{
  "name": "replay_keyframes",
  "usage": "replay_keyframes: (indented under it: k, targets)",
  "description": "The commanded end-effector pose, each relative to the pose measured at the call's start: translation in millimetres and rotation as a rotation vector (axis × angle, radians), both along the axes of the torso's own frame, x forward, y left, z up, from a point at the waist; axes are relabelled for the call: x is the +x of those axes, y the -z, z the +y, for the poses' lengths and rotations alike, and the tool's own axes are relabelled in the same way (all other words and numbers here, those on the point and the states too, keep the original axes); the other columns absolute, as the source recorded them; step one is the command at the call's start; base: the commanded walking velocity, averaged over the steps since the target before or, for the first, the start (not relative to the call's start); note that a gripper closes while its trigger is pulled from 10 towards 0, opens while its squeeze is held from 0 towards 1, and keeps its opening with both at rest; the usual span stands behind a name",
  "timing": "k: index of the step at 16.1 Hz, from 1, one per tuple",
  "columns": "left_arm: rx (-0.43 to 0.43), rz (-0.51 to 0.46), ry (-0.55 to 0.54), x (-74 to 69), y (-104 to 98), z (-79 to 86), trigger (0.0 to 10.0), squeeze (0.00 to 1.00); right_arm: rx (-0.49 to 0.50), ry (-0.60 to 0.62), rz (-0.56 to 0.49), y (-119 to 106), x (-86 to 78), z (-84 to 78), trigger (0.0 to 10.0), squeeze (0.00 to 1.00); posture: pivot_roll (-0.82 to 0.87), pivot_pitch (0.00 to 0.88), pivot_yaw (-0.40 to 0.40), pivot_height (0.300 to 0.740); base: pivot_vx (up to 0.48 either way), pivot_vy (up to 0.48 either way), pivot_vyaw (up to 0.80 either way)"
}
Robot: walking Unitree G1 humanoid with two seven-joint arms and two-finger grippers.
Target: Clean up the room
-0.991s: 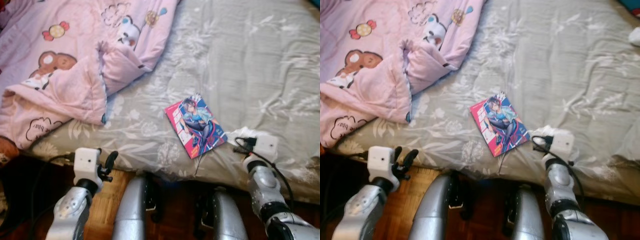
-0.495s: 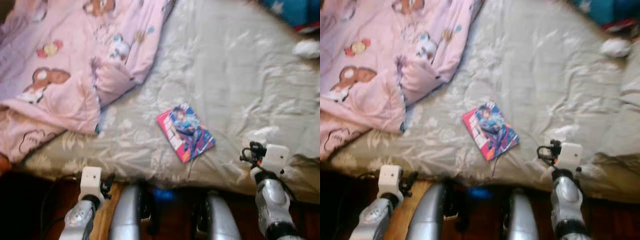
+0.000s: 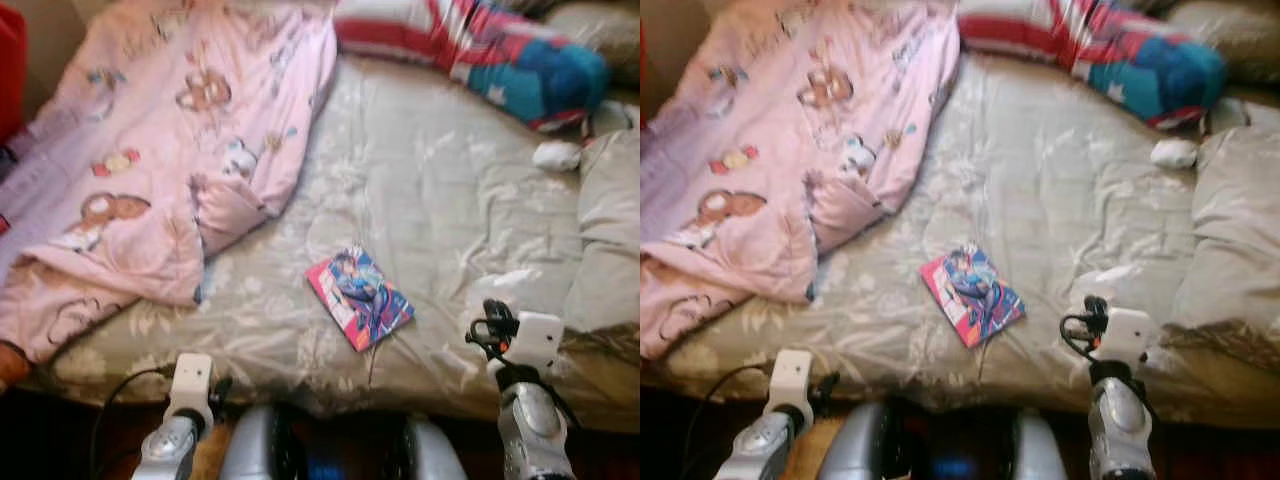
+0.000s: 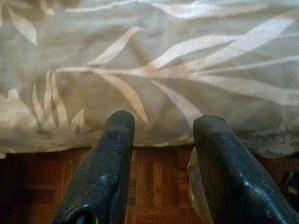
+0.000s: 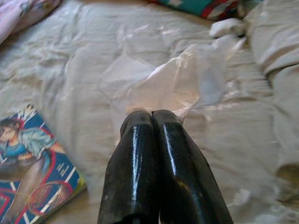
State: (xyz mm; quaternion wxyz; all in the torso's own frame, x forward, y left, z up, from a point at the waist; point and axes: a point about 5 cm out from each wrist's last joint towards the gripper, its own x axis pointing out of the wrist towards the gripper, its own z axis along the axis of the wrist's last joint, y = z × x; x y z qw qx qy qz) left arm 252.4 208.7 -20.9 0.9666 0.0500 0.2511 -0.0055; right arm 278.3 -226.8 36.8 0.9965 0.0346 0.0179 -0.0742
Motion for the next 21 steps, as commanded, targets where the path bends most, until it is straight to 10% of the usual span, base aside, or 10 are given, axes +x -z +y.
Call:
replay_keyframes:
  k: [1,10,21]
  targets:
    - [0.014,0.056,-0.021,-10.2,9.0,6.6,10.0,0.0,0.023,0.041,0.037,10.7,-9.9,-5.3,10.0,0.0,-0.03,0.099,0.022,0.656,0.0,0.0,0.0]
    - [0.028,0.133,-0.053,-17.1,19.5,15.2,10.0,0.0,0.069,0.13,0.422,73.9,-61.2,-15.4,10.0,0.0,-0.02,0.047,0.044,0.74,0.0,0.0,0.0]
    - [0.021,0.275,-0.05,-25.4,33.3,2.8,10.0,0.0,0.158,0.171,0.821,121.3,-114.9,3.7,10.0,0.0,-0.04,0.0,0.059,0.74,0.0,0.0,0.0]
